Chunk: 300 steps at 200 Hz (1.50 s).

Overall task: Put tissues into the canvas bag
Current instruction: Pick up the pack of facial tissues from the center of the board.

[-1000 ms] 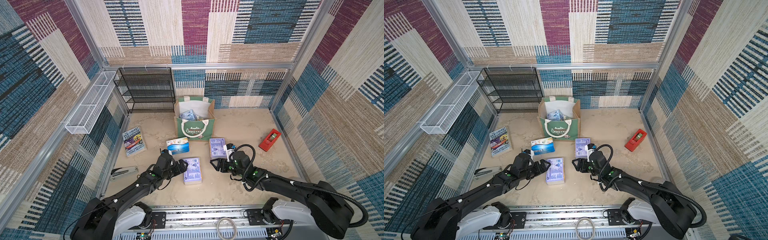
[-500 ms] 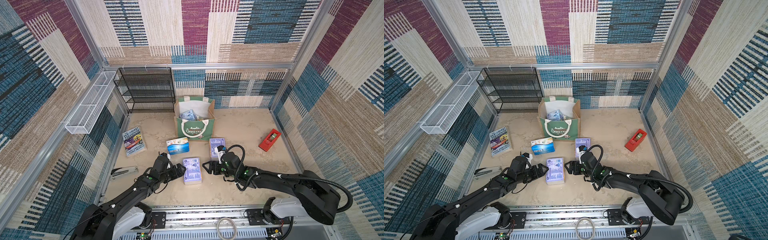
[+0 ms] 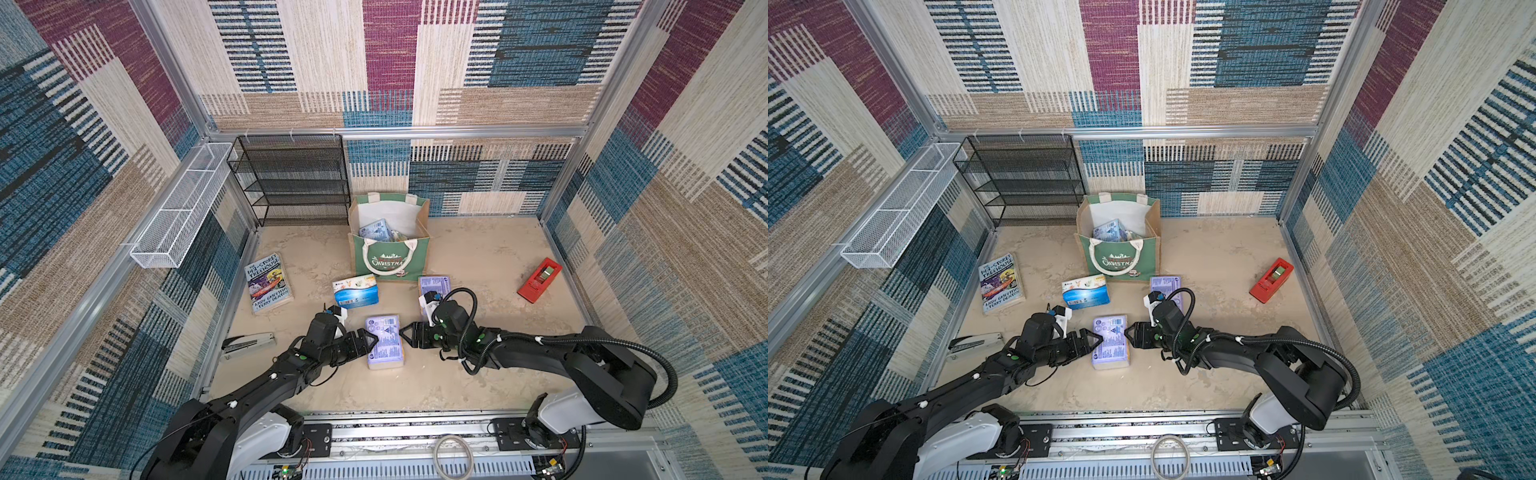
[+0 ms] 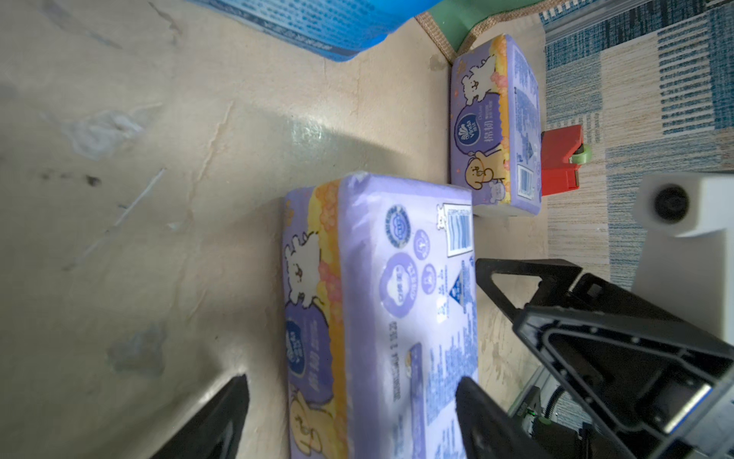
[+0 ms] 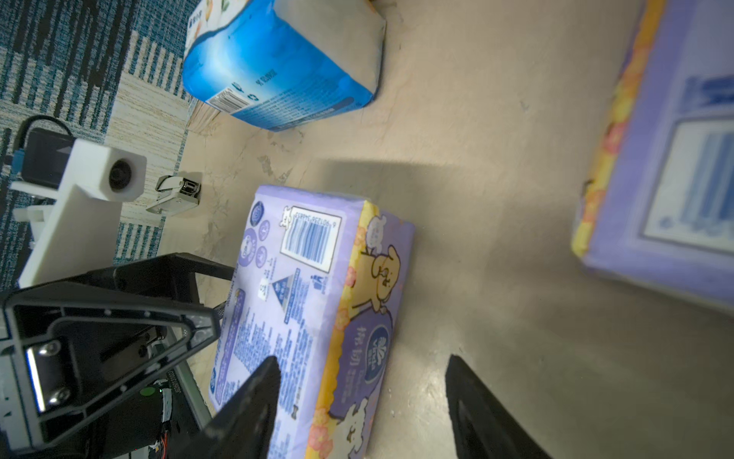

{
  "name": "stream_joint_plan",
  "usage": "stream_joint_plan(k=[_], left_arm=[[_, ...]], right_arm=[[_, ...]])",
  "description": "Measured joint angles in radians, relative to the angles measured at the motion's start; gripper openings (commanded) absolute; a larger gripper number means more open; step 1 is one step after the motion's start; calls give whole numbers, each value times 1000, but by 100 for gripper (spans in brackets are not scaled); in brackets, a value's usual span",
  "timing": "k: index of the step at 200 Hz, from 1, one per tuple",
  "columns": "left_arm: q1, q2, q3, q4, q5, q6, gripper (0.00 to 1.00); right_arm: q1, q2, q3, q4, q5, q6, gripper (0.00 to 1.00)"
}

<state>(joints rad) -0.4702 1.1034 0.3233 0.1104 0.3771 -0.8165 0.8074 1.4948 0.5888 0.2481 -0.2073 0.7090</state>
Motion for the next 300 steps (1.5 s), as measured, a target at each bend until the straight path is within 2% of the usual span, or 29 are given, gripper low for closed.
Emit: stream_joint_plan(k=[31, 118, 163, 216, 251, 300], left_arm=[[-23, 35, -22, 79, 18, -45, 81], [-107, 147, -58, 304, -10, -179, 80], [-115, 214, -32, 381, -33, -209, 81], [-114, 296, 0, 441, -29, -225, 80], [-114, 280, -21, 451, -22, -227, 81], [-111, 212, -24, 394, -27, -210, 83]], right_arm=[[0, 28, 7, 0, -28, 0, 53], [-11, 104, 59, -6, -72, -1, 45], [-63, 105, 74, -37, -68, -12, 46], [-73, 64, 63, -51, -58, -45, 57], [-74, 23, 21, -43, -63, -45, 59], [-74, 50, 13, -2, -96, -37, 61]])
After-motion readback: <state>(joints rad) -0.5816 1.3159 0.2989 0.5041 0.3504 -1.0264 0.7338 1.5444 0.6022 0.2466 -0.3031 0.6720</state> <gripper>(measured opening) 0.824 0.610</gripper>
